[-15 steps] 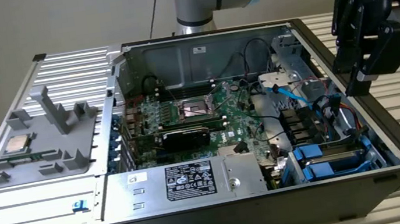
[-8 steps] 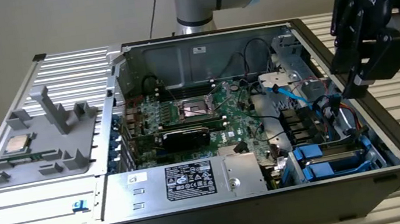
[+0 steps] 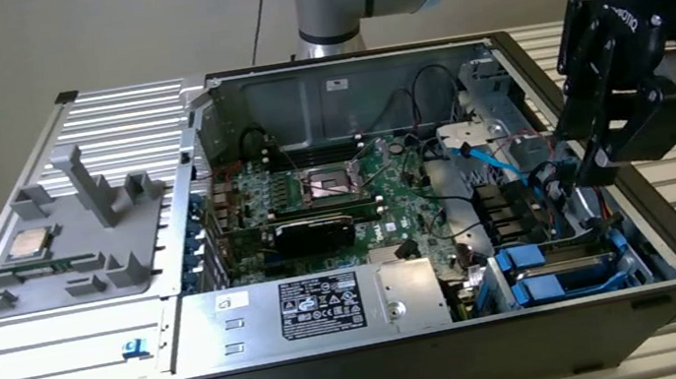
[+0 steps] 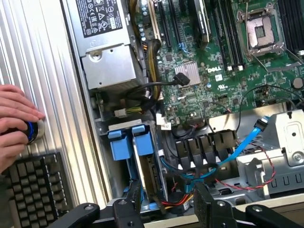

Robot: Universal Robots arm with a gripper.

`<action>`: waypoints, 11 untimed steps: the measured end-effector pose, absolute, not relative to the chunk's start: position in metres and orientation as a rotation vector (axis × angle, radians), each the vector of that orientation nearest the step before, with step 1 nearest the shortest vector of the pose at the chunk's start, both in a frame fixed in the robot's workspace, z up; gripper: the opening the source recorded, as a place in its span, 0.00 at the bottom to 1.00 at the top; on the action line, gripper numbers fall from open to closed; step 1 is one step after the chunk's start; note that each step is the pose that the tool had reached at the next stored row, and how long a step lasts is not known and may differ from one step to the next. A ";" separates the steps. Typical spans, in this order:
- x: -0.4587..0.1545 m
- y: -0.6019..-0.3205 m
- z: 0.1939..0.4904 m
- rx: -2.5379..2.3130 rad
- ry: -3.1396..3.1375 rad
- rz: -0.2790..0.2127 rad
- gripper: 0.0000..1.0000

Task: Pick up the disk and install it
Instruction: 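Insert the first disk wire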

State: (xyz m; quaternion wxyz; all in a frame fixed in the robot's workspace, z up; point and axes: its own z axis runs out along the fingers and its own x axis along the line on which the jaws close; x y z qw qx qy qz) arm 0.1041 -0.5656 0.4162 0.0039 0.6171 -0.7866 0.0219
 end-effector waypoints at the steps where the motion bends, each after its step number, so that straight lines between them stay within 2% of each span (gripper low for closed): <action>1: 0.104 -0.570 0.415 1.936 -2.468 0.063 0.56; 6: 0.104 -0.588 0.408 1.945 -2.480 0.033 0.56; 11: 0.104 -0.591 0.402 1.997 -2.455 0.007 0.56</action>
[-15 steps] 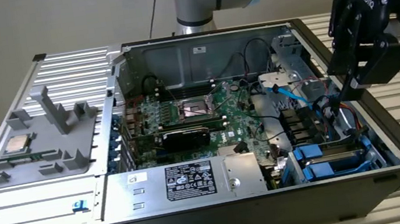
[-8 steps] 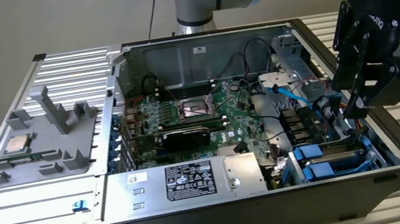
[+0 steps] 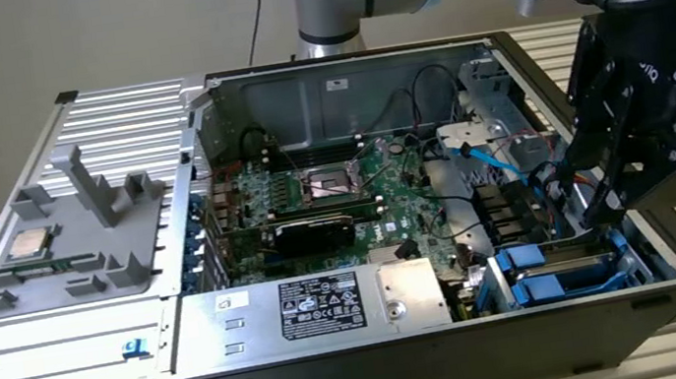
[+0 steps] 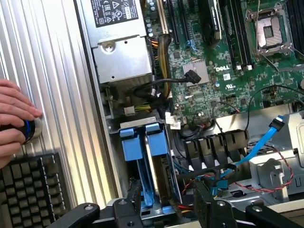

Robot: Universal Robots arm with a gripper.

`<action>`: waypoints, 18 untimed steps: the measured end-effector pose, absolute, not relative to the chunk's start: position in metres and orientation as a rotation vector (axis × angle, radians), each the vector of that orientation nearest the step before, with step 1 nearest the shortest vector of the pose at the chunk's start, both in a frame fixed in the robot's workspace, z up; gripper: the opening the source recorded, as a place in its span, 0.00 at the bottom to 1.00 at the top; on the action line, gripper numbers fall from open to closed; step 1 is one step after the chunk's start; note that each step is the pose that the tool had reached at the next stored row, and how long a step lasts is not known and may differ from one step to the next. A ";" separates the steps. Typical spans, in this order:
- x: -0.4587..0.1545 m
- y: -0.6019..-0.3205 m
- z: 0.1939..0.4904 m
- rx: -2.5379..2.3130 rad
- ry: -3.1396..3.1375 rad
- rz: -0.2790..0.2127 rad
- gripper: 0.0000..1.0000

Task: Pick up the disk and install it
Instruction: 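Insert the first disk wire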

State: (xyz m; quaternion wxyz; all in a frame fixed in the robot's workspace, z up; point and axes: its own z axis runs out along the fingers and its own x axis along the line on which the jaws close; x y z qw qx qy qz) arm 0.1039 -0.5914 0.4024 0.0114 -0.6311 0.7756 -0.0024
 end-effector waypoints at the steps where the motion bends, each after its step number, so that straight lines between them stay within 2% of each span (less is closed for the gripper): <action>1: 0.104 -0.591 0.402 -1.991 2.399 -0.004 0.56; 18: 0.104 -0.591 0.394 -2.327 2.070 0.014 0.56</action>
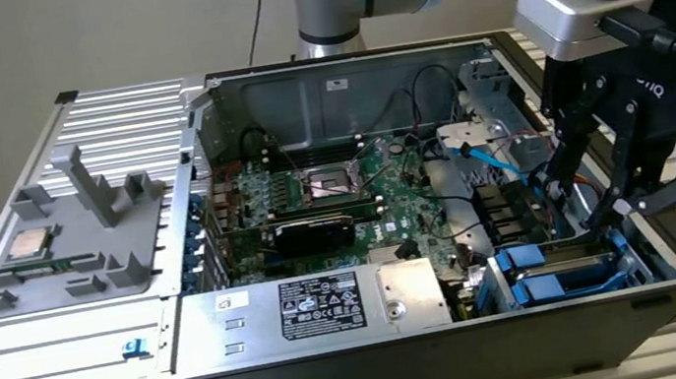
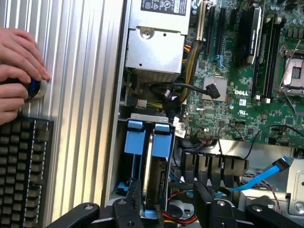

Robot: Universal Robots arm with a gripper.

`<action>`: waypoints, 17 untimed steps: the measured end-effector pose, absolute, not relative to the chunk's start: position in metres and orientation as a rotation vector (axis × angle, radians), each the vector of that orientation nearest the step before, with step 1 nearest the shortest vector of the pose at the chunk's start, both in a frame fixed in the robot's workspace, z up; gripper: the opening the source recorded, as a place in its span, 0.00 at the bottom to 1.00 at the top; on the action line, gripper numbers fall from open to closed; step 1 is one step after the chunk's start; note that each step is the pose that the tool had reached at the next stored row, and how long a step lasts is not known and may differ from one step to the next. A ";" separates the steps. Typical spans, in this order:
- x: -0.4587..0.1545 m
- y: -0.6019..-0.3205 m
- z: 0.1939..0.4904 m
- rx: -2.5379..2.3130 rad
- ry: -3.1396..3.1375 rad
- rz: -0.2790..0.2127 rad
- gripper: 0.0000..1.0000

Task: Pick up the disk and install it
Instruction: 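Insert the first disk wire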

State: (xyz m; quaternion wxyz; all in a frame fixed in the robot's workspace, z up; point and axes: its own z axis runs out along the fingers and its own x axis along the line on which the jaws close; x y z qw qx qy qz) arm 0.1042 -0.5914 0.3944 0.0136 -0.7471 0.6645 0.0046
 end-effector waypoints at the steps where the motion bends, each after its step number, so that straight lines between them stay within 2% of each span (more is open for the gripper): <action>1: 0.104 -0.591 0.394 -2.340 2.057 0.018 0.56; 8: 0.106 -0.591 0.391 -2.381 2.030 0.068 0.56; 10: 0.108 -0.594 0.390 -2.384 2.028 0.080 0.54; 11: 0.109 -0.596 0.389 -2.381 2.026 0.085 0.47; 17: 0.114 -0.606 0.383 -2.368 2.013 0.110 0.47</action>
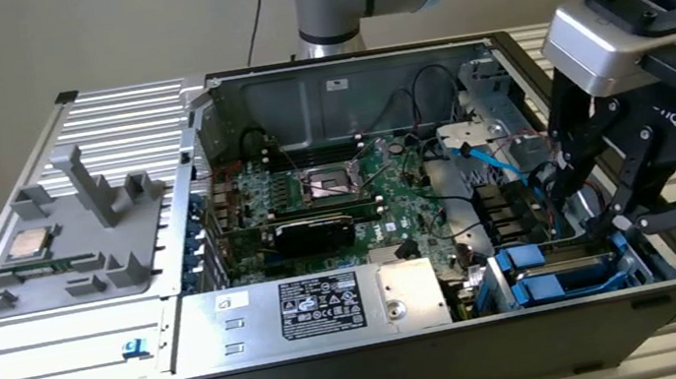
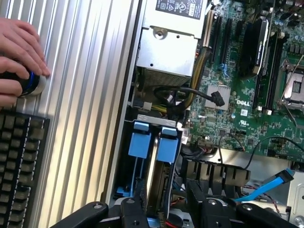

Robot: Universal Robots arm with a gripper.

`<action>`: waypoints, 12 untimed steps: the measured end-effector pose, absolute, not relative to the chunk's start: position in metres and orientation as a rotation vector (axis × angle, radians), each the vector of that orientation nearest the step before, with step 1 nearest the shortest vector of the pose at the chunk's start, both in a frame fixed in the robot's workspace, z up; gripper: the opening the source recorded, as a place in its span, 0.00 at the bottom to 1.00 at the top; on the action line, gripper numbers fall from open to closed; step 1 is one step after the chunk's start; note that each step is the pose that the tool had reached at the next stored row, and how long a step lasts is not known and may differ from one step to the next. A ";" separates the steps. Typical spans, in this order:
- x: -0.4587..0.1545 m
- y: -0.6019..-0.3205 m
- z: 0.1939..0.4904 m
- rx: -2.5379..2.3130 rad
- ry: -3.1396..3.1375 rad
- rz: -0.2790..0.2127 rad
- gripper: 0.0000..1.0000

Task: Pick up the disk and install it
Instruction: 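Insert the first disk wire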

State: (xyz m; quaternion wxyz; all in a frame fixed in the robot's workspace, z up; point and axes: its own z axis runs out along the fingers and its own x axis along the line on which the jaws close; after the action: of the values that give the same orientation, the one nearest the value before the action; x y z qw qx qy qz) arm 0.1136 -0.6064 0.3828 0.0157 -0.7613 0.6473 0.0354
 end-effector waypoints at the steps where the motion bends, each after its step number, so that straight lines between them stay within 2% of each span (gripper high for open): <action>1: 0.114 -0.608 0.382 -2.365 2.011 0.115 0.47; 12: 0.135 -0.612 0.372 -2.352 1.988 0.157 0.47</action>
State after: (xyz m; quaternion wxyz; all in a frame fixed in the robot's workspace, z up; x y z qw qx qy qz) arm 0.1353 -0.6123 0.3724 0.0289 -0.7625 0.6443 0.0510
